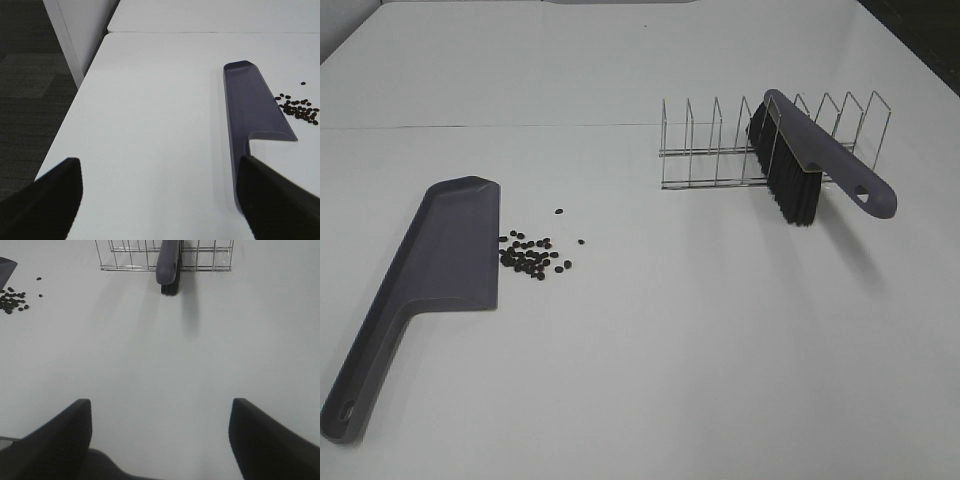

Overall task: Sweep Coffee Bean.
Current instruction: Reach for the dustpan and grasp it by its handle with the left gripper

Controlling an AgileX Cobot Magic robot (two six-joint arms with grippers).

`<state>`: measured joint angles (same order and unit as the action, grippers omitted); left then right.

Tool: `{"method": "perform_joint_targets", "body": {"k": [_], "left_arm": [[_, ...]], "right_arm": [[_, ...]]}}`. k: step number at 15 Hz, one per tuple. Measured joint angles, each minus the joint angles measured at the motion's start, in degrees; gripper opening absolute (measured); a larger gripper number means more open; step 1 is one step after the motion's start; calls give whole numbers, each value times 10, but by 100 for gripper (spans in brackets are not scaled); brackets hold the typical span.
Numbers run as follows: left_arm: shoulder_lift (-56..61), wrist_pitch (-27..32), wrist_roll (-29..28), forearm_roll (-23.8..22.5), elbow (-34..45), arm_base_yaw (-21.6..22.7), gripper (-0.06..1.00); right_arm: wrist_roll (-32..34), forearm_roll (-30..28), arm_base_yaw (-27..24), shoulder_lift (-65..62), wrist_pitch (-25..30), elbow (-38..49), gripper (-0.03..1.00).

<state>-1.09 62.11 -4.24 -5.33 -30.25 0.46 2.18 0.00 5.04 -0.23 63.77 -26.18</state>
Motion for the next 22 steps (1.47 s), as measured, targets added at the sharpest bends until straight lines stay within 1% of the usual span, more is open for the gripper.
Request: {"method": "perform_joint_targets", "body": {"k": [4,7,9,14,15,19,20,22], "left_arm": [[-87,-7,0,0,-1,0,77],[-185,-13,0,3,-2,0,77],[-271,-38,0,12,-15,0,77],[-449,-71,0,38,-32,0,77],[-468,-76,0,40,-32,0,77],[-597,-135,1,85,-32,0,76],[-657,-167,17,109,-36,-5,76],[-706,-182,21,121,-55,-34,76]], "right_arm": [[0,0,0,0,0,0,72],[0,0,0,0,0,0,72],[0,0,0,0,0,0,72],[0,0,0,0,0,0,72],[0,0,0,0,0,0,72],[0,0,0,0,0,0,72],[0,0,0,0,0,0,72],[0,0,0,0,0,0,72]]}}
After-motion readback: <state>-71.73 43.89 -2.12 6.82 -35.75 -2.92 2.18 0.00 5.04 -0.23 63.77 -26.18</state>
